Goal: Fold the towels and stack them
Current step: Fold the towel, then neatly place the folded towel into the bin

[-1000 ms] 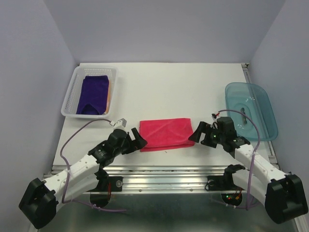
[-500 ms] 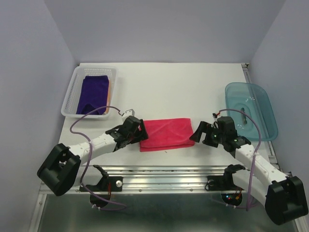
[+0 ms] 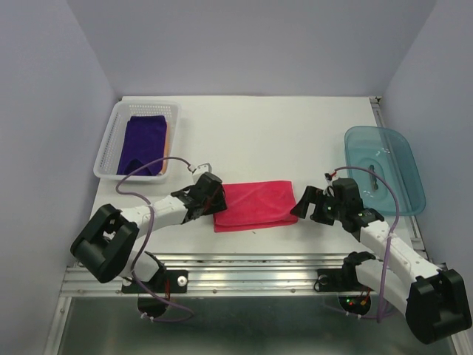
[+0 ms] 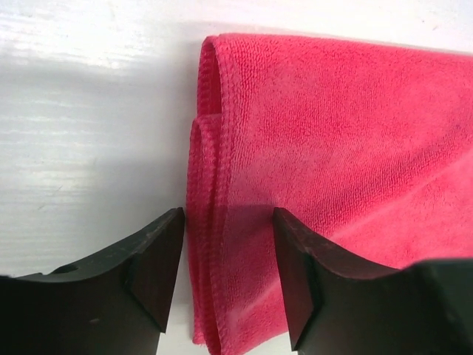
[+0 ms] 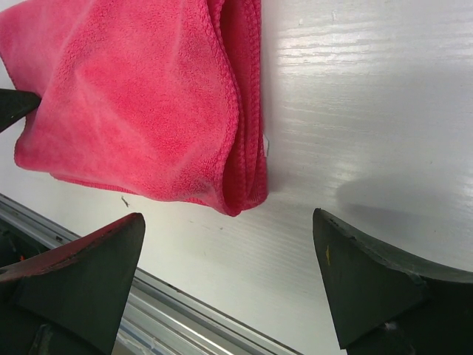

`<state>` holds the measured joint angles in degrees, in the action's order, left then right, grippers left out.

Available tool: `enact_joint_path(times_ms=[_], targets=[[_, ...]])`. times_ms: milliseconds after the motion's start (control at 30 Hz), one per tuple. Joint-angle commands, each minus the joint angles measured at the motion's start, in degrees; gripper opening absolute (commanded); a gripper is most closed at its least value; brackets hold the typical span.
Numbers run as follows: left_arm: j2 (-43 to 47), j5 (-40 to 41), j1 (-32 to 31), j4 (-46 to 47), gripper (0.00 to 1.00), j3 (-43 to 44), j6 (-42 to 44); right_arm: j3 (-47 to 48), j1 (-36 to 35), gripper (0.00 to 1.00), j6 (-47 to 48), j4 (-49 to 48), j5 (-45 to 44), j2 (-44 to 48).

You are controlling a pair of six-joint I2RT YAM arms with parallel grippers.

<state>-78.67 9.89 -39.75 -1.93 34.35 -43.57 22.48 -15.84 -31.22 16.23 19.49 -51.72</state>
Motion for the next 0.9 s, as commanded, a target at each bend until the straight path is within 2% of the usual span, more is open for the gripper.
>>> enact_joint_path(times_ms=[0, 133, 233, 267, 367, 500, 600, 667, 800, 867], targets=[[-3.67, 0.66, -0.16, -3.51, 0.57, 0.80, 1.47, 3.36, -0.34, 1.00, 1.25, -1.81, -0.06, 0.22], [-6.66, 0.39, -0.24, -3.51, 0.45, 2.04, 2.26, 3.53, -0.34, 1.00, 1.43, -1.73, 0.03, 0.04], [-8.60, 0.13, -0.33, -3.69, 0.30, 3.18, 3.58, 3.54, -0.34, 1.00, 1.51, -1.90, 0.11, 0.22], [-9.04, 0.48, -0.33, -4.30, 0.02, 4.05, 4.10, 3.45, -0.34, 1.00, 1.52, -1.99, 0.03, 0.31], [-9.83, 2.93, -0.42, -6.14, 0.00, 5.99, 5.16, 3.36, -0.34, 1.00, 1.52, -2.08, 0.03, 0.66], [-6.94, 10.48, -1.38, -11.85, 0.00, 11.86, 6.56, 3.19, -0.34, 1.00, 1.60, -2.69, 0.11, 1.89], [-2.73, 8.49, -2.79, -8.81, 0.00, 13.98, 20.75, 3.01, -0.34, 1.00, 1.69, -3.39, -0.06, 3.29], [-1.58, 9.27, -2.88, -5.65, 0.00, 15.56, 23.61, 2.75, -0.34, 1.00, 1.52, -4.27, 0.99, 3.47], [0.54, 5.41, -2.88, 3.31, 0.00, 16.02, 38.51, 2.22, -0.34, 1.00, 1.43, -4.88, 3.18, 3.65], [0.37, 4.88, -2.79, 4.82, 0.00, 16.01, 41.78, 2.13, -0.25, 1.00, 1.34, -5.15, 3.37, 3.74]])
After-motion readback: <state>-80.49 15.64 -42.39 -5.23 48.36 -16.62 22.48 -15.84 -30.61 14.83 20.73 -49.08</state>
